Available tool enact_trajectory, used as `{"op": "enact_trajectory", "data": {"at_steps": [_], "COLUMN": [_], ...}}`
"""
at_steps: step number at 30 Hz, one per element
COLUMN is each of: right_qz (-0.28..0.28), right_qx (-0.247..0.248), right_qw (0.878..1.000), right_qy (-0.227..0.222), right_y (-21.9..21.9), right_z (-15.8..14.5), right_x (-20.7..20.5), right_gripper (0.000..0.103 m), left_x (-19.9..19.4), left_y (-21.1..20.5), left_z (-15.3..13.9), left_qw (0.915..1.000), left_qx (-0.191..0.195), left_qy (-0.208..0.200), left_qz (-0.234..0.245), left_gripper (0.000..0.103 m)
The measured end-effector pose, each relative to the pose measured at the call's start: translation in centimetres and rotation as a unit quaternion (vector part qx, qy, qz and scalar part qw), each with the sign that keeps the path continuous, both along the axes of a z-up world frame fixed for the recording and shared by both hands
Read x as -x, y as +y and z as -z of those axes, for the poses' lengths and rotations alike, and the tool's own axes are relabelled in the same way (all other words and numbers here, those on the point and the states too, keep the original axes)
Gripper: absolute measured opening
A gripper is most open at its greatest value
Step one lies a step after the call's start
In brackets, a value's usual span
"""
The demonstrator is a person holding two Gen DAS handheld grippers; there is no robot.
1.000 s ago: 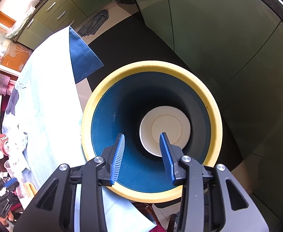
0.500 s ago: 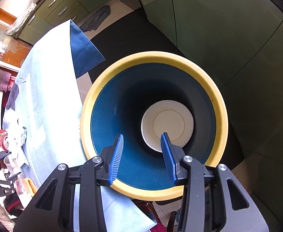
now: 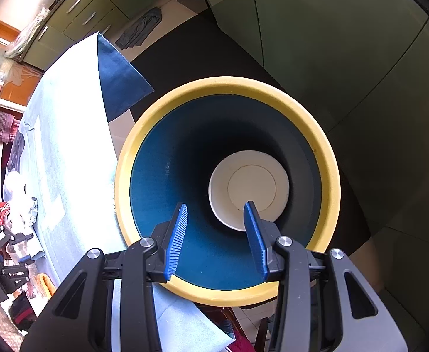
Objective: Collect trash
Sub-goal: 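Carry the snack wrapper over the bin and open the left gripper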
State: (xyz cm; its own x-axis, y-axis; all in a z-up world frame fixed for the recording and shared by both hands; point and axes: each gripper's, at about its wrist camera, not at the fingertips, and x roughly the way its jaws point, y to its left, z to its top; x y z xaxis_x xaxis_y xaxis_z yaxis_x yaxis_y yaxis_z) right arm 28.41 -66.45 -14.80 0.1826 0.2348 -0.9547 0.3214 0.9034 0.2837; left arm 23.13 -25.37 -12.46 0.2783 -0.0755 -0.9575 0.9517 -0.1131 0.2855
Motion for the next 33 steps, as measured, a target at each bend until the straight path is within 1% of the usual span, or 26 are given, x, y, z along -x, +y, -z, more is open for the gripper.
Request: {"op": "enact_trajectory", "data": {"at_steps": [4, 6, 9, 14, 18, 22, 26, 29, 33], "right_qz": [-0.003, -0.003, -0.003, 0.003, 0.002, 0.010, 0.026, 0.035, 0.043], "right_qx": [-0.003, -0.006, -0.013, -0.027, -0.034, -0.022, -0.010, -0.007, -0.008], "right_qw": [1.000, 1.000, 1.000, 0.999, 0.997, 0.995, 0.994, 0.992, 0.992], "right_qy": [-0.001, -0.002, -0.009, -0.041, -0.069, -0.094, -0.110, -0.119, -0.120], "right_y": [0.1, 0.0, 0.0, -0.8, -1.7, -3.2, -5.0, -6.2, -7.4], "right_z": [0.1, 0.0, -0.3, -2.2, -4.4, -6.6, -8.2, -9.0, -9.3], "right_x": [0.2, 0.2, 0.5, 2.1, 4.3, 6.9, 9.7, 11.7, 13.6], "right_gripper": [0.041, 0.041, 0.041, 0.041, 0.041, 0.041, 0.041, 0.041, 0.041], "left_x": [0.0, 0.3, 0.6, 0.7, 1.1, 1.3, 0.5, -0.5, -2.4], "left_y": [-0.2, -0.5, -1.0, -2.6, -5.2, -9.4, -15.1, -19.3, -24.6], "left_z": [-0.8, -1.9, -4.1, -6.8, -8.5, -10.1, -11.0, -10.5, -8.7], "left_qw": [0.9998, 0.9990, 0.9957, 0.9890, 0.9827, 0.9747, 0.9663, 0.9624, 0.9555], "left_qx": [0.017, 0.040, 0.083, 0.132, 0.165, 0.199, 0.232, 0.242, 0.258], "left_qy": [-0.003, 0.009, 0.031, 0.050, 0.059, 0.071, 0.075, 0.075, 0.076], "left_qz": [-0.007, -0.013, -0.026, -0.043, -0.061, -0.072, -0.083, -0.099, -0.122], "left_gripper": [0.016, 0.014, 0.014, 0.014, 0.014, 0.014, 0.014, 0.014, 0.014]}}
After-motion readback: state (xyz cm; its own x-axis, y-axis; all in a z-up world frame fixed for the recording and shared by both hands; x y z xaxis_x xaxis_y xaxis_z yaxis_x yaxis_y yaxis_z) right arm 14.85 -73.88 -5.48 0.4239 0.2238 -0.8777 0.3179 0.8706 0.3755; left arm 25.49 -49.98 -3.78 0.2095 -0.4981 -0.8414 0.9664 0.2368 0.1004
